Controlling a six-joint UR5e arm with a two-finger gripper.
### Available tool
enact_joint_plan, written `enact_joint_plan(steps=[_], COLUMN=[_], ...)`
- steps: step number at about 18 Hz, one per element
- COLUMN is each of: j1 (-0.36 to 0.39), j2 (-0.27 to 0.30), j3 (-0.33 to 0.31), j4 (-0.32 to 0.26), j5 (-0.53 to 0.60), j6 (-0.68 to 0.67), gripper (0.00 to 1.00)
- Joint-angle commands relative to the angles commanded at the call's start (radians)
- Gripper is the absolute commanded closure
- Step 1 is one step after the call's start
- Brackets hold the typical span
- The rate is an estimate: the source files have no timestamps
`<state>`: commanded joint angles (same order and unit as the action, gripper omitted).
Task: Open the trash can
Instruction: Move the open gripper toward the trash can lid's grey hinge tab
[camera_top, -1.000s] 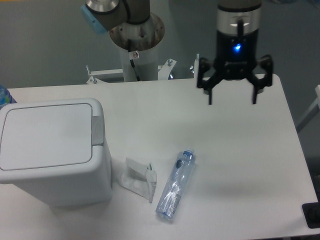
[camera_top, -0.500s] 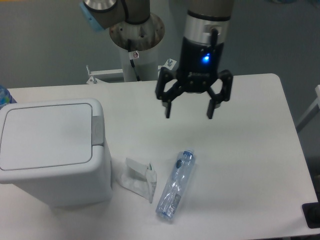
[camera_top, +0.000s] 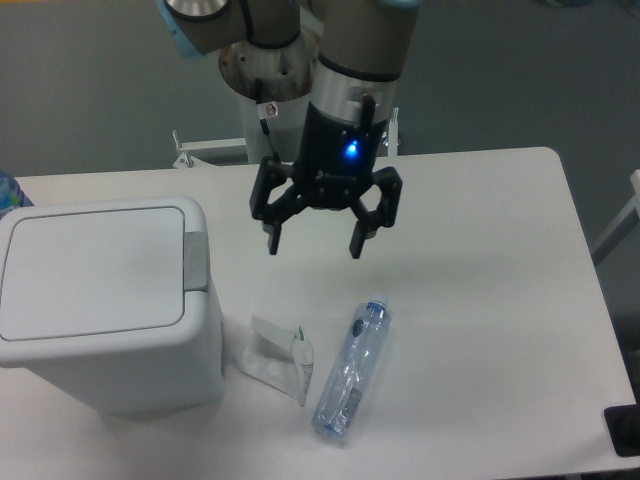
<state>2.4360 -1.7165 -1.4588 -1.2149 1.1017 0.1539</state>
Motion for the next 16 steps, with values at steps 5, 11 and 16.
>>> enact_joint_plan(steps=[5,11,16], j1=[-0.002,-0.009,-0.021], j2=[-0.009,-0.008,-0.009], j3=[-0.038,-0.054,-0.054], j4=[0.002,0.002,0.008], j5=[-0.028,-0.032,-0.031], j6=[-0.051,-0.057,-0.076], gripper=[0.0,0.0,0.0])
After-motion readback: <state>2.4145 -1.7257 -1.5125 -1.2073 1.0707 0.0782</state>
